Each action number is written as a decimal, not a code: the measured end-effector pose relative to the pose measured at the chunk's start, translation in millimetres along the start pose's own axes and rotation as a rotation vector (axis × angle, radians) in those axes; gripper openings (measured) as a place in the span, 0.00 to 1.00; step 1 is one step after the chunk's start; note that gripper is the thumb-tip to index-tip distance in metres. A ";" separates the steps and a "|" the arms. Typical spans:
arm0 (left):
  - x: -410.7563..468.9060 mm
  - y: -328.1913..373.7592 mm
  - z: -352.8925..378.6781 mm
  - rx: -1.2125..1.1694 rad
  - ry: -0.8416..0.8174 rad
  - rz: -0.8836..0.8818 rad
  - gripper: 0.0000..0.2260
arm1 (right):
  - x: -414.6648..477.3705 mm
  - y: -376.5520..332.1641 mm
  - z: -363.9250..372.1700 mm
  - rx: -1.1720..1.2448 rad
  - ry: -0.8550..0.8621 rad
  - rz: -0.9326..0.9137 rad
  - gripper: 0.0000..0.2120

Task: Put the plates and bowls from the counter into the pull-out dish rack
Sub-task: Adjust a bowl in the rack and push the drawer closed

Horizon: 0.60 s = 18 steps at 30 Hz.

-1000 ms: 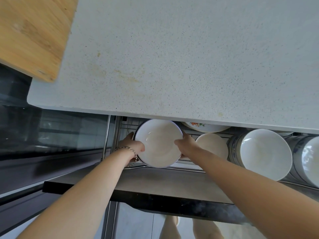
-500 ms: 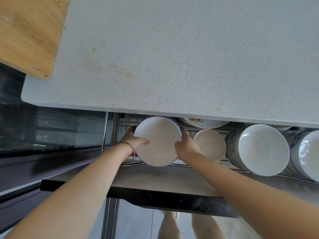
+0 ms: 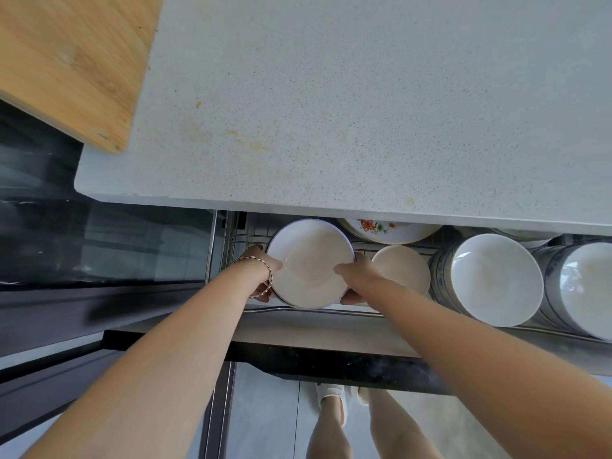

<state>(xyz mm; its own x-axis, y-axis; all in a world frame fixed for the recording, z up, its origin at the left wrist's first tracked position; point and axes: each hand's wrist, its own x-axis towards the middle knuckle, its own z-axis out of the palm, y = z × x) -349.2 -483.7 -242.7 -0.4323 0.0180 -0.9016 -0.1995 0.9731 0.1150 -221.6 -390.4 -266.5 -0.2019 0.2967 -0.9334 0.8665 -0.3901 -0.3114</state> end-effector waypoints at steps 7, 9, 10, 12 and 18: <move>-40.6 -15.2 -0.6 0.215 0.161 0.181 0.20 | -44.0 9.9 -9.3 -0.164 0.035 -0.070 0.24; -74.3 -13.6 -1.9 0.154 0.280 0.341 0.14 | -71.2 16.5 -22.1 -0.267 0.096 -0.142 0.20; -95.0 -13.3 -1.5 0.094 0.305 0.411 0.10 | -86.8 20.5 -30.5 -0.287 0.132 -0.186 0.16; -135.0 -13.5 4.8 -0.034 0.185 0.449 0.07 | -116.8 32.2 -51.1 -0.264 0.188 -0.213 0.12; -197.4 -38.0 44.6 -0.296 -0.545 -0.175 0.27 | -176.2 95.3 -126.8 0.285 0.072 0.165 0.16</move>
<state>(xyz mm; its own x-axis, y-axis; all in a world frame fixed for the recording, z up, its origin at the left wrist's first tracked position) -217.0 -514.0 -87.6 0.1222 0.0544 -0.9910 -0.4949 0.8689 -0.0133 -45.6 -369.4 -109.1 -0.0279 0.2661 -0.9636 0.7201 -0.6632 -0.2040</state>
